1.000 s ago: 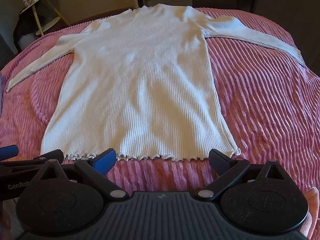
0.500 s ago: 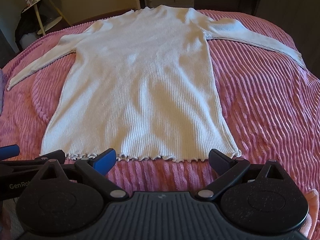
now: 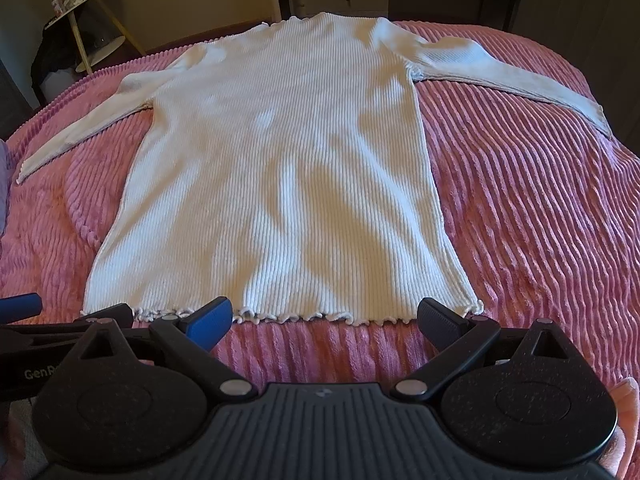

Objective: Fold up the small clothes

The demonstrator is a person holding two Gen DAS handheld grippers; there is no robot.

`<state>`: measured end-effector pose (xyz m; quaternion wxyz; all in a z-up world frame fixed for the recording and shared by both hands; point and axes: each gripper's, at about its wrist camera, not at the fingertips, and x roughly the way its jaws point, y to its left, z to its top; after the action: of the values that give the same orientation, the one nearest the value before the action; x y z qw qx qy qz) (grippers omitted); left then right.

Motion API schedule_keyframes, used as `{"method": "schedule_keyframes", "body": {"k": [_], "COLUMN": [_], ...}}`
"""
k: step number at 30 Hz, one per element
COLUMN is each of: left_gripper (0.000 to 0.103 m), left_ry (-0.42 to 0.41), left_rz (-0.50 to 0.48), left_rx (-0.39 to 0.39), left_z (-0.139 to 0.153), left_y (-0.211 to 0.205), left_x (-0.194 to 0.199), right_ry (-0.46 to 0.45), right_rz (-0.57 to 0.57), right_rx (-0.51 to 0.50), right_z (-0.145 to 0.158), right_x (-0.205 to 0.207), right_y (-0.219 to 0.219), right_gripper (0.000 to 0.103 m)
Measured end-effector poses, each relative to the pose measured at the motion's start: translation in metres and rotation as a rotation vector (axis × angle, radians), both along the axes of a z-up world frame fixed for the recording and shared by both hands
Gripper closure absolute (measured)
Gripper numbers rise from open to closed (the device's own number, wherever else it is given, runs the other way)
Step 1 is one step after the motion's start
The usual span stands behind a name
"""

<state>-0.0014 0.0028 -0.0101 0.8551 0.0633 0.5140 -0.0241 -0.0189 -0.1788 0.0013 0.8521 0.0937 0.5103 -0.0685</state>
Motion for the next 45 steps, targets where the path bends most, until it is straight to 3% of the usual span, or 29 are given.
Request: {"method": "schedule_keyframes", "body": {"k": [17,24,45], "left_gripper": [0.0,0.0,0.0], "left_ry": [0.009,0.023,0.015], "left_rz": [0.007,0.02,0.023], "left_rx": [-0.004,-0.043,-0.022], "left_z": [-0.002,-0.003,-0.008], "left_y": [0.0,0.003,-0.001], "left_x": [0.0,0.001,0.001], "right_ry": [-0.039,-0.051,-0.12], "right_rz": [0.011,0.009,0.021], "right_rx": [0.017,0.033,0.087], "right_z": [0.001,0.001,-0.002], "right_x": [-0.005,-0.006,-0.013], "right_y": [-0.001,-0.002,-0.007], "right_gripper": [0.004,0.004,0.004]}}
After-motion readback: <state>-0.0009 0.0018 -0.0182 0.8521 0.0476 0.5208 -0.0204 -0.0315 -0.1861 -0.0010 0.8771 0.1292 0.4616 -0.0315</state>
